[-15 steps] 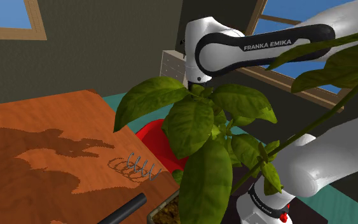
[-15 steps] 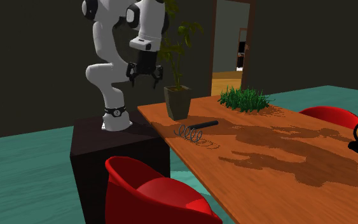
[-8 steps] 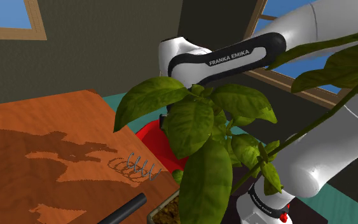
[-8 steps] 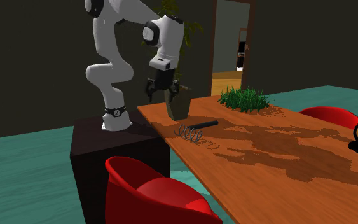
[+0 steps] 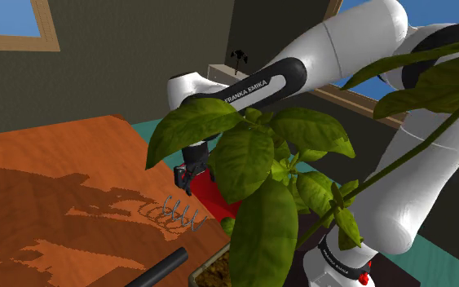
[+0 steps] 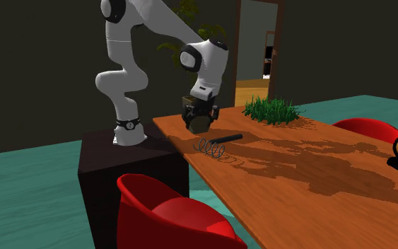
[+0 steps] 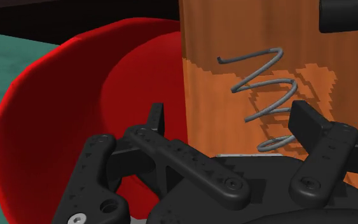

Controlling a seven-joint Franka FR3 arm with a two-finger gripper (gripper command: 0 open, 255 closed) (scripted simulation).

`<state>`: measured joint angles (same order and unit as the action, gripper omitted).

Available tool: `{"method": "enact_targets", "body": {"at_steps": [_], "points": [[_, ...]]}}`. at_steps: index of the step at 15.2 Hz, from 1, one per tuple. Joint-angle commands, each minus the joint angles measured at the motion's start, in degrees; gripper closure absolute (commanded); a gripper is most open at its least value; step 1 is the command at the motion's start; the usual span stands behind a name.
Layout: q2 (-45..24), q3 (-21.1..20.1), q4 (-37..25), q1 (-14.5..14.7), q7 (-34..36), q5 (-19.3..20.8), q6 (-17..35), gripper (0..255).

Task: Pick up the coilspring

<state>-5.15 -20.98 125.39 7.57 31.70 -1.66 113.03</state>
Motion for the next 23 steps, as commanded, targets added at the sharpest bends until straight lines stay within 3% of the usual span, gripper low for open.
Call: {"method": "enact_targets", "body": {"at_steps": [1,6,15,16,23], "points": [[-5.01,-0.35,-3.16,0.74,1.74,0.82,1.10,0],[-14.73,-0.63,-10.18,3.15,5.15,2.21,2.41,0],[-18.82,0.12,-9.35,3.78,5.72,3.69,7.13,0],[-18.87,0.12,-9.37,3.80,5.75,3.70,7.16,255],[-18.87,0.12,-9.40,3.81,5.75,3.70,7.13,255]]}}
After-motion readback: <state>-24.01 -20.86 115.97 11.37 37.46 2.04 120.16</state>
